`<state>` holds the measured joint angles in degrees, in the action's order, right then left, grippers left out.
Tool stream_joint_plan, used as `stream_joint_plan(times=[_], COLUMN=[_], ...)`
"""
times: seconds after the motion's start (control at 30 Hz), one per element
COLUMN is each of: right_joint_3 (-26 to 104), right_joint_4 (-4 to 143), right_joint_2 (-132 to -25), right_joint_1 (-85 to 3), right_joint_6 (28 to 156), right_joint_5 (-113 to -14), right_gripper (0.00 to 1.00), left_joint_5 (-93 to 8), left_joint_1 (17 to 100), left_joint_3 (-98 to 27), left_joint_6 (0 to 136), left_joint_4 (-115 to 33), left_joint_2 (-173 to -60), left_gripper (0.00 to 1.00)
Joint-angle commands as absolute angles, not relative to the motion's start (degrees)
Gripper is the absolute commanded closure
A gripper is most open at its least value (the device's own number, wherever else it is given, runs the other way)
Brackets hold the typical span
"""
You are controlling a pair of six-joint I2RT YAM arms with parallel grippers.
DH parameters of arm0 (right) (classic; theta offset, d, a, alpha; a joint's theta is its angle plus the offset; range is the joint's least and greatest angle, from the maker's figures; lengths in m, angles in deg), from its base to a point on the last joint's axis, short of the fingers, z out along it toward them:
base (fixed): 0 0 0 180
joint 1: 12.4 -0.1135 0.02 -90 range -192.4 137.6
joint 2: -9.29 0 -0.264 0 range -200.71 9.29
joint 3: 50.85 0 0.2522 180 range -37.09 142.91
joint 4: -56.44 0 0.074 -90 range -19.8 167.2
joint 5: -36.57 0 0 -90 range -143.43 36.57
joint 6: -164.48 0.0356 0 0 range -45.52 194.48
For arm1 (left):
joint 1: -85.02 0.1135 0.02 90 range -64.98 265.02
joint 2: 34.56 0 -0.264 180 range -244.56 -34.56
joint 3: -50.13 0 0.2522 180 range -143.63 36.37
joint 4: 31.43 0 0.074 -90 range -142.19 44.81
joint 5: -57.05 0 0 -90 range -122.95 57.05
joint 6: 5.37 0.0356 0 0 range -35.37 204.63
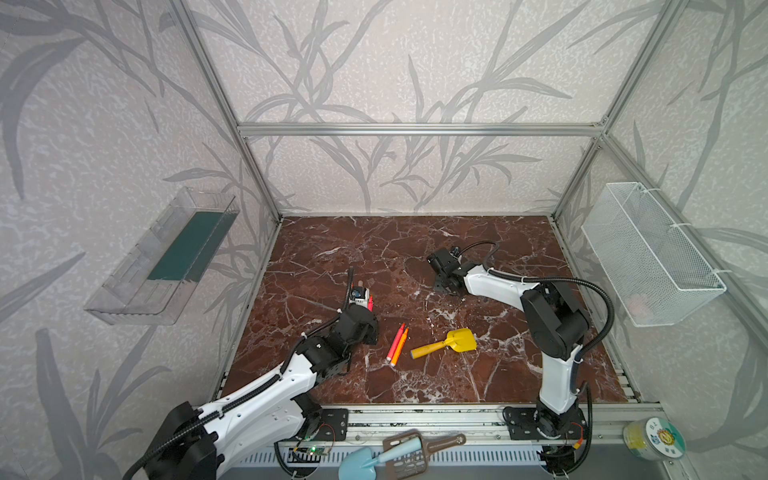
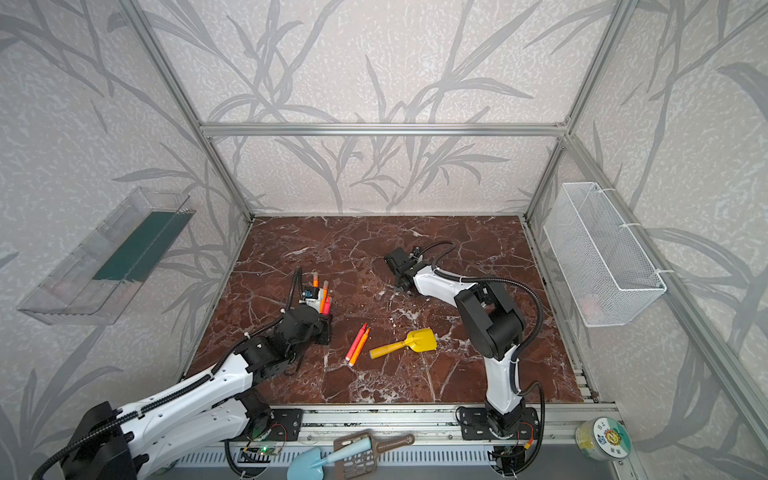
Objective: Insert the pens into the pen caps
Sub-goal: 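Move the right gripper away to the pink caps while the left holds the marker, then lower the right gripper onto a pink cap and close on it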
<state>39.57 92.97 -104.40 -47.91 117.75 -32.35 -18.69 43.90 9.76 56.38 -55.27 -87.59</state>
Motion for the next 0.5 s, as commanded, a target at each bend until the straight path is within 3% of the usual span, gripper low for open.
stream_joint_plan(times=[0.0, 0.47], right_joint_3=[42.21, 41.26], right_joint_4=[96.43, 96.98], right_joint_2=[-106.48, -107.37], right_joint_1=[-47.39, -46.56], right_joint_6=[116.99, 117.46], right_joint_5=[-29.88, -29.40], right_gripper=[0.40, 0.41], left_joint_5=[-18.19, -18.28], left_joint_1=[44.24, 44.41], left_joint_3=[9.39, 9.23], left_joint_6=[55.73, 55.88], left_joint_4=[-56.24, -55.86], left_joint_2=[-87.69, -88.01], left_gripper=[1.00, 1.00])
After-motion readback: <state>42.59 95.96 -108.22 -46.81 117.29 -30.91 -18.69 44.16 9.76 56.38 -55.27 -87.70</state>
